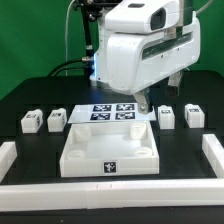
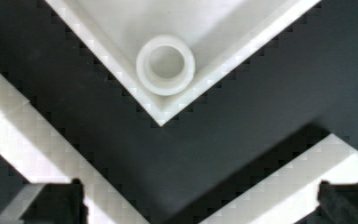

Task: Assemble one leg

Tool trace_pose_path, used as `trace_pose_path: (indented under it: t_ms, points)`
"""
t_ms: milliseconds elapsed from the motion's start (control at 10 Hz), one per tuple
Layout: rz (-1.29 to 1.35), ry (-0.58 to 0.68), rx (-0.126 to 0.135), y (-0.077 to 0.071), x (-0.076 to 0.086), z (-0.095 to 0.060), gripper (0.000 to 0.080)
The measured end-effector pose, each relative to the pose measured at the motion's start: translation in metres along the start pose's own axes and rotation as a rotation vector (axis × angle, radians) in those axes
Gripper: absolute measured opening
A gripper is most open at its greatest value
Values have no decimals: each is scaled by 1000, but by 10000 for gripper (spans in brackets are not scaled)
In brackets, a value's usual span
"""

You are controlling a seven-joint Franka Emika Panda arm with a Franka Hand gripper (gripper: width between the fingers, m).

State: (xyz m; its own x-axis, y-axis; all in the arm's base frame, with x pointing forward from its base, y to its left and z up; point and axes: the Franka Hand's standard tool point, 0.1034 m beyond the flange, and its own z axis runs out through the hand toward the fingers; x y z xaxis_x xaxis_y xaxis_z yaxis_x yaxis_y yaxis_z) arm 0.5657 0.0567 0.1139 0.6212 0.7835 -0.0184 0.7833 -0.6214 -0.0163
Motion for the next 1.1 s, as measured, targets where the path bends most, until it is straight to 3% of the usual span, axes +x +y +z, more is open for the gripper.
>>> trace_pose_path:
  t_ms: [400, 600, 900, 1000, 1100]
  points:
    - [0, 0, 0, 0, 0, 0, 650]
    - [2, -8, 19, 1, -4, 1, 650]
    - [-32, -10, 19, -1, -4, 3, 650]
    - [-106, -7, 10, -15, -15, 8, 650]
    - [-260, -11, 11, -32, -39, 15, 650]
